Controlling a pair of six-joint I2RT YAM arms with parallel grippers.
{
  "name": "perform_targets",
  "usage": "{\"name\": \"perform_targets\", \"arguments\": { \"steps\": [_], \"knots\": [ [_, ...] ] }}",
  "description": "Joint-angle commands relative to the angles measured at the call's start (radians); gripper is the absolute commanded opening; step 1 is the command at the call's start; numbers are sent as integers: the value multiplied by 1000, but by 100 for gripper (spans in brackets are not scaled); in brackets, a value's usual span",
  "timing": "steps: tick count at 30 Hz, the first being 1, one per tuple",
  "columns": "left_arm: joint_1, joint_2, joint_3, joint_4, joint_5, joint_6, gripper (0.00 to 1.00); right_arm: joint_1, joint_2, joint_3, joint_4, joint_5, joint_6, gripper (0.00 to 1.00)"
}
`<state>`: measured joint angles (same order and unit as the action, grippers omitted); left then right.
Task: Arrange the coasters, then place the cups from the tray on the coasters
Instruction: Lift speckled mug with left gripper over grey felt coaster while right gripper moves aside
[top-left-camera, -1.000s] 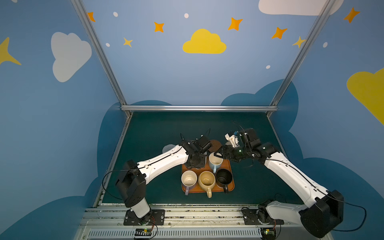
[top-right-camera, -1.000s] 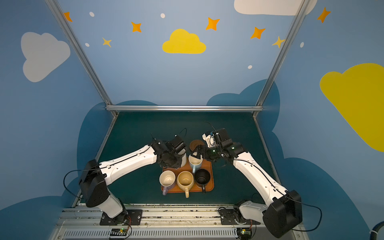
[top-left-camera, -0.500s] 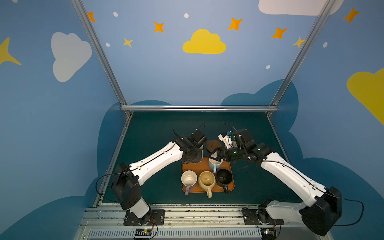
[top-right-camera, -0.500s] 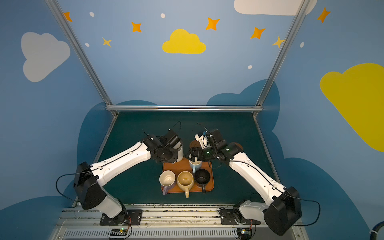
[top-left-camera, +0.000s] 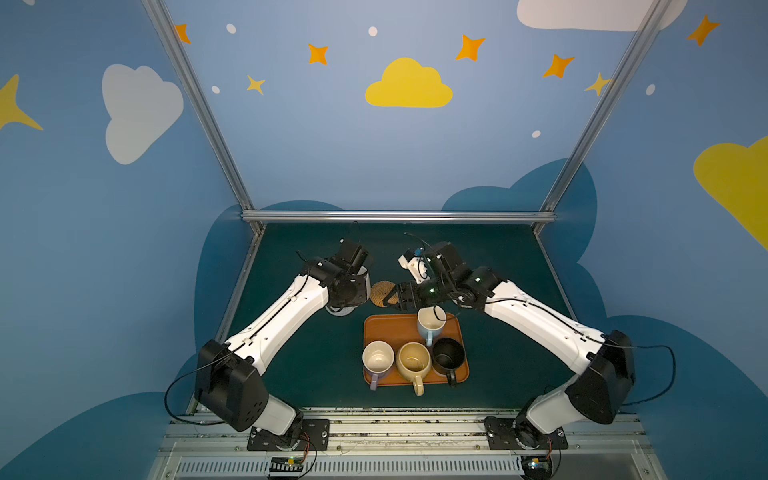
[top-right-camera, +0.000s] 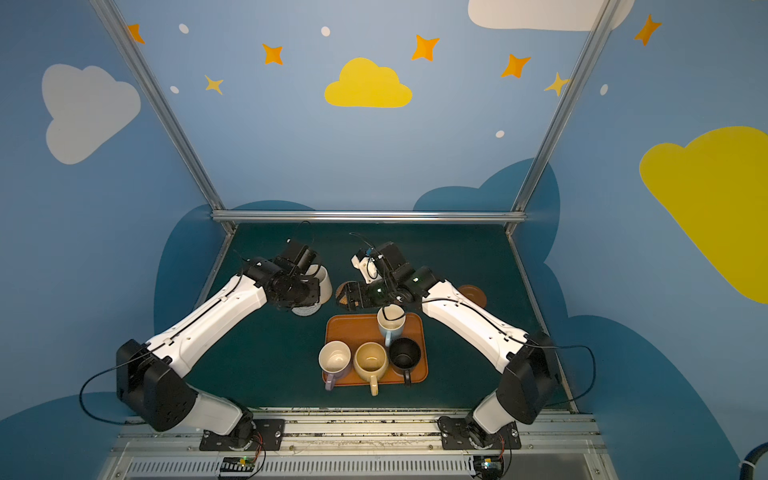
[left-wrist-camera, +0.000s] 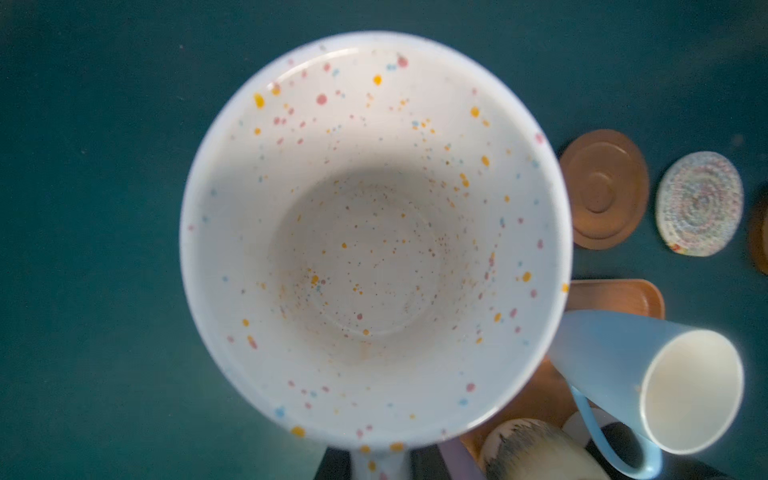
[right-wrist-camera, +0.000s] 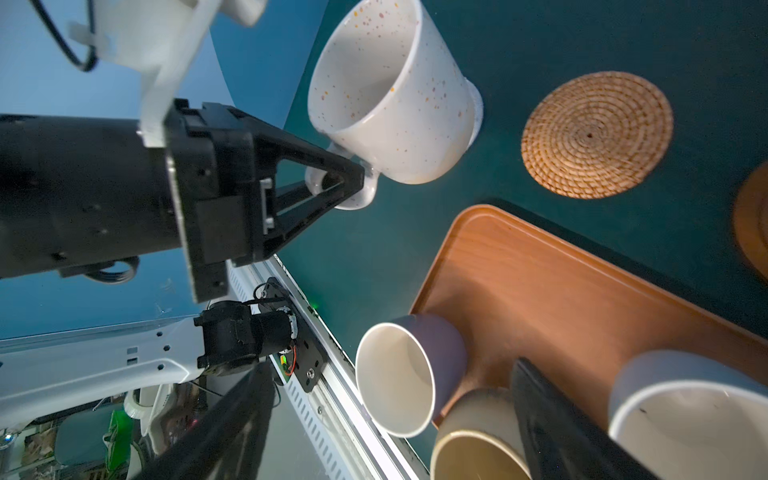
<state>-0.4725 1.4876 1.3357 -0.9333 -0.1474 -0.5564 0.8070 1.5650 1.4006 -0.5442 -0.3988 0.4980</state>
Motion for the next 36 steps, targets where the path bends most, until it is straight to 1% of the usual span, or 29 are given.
{"name": "perform_targets", "arguments": {
  "steps": [1, 6, 12, 14, 17, 25, 27, 30, 36],
  "knots": [
    [44, -36, -17, 96, 20, 72, 4, 18, 55, 79, -8, 21, 22, 89],
    [91, -11, -45, 148, -18, 129, 4, 22, 143, 151, 15, -1, 26, 89],
    [111, -25, -128, 281, -29, 205, 4, 20, 238, 260, -68, -25, 45, 89],
    [122, -25, -151, 314, -36, 217, 4, 20, 248, 268, -70, -30, 44, 89],
    [142, -23, -180, 356, -6, 225, 4, 20, 254, 268, -63, -41, 31, 89],
    [166, -30, -249, 424, -31, 246, 3, 14, 269, 267, -65, -55, 17, 89],
    [178, -29, -264, 441, -16, 251, 3, 13, 278, 271, -66, -63, 16, 89],
    [184, -35, -279, 453, -38, 257, 3, 12, 291, 285, -75, -70, 12, 89],
    [196, -30, -293, 481, -2, 282, 3, 12, 310, 305, -89, -72, 8, 88]
  ]
}}
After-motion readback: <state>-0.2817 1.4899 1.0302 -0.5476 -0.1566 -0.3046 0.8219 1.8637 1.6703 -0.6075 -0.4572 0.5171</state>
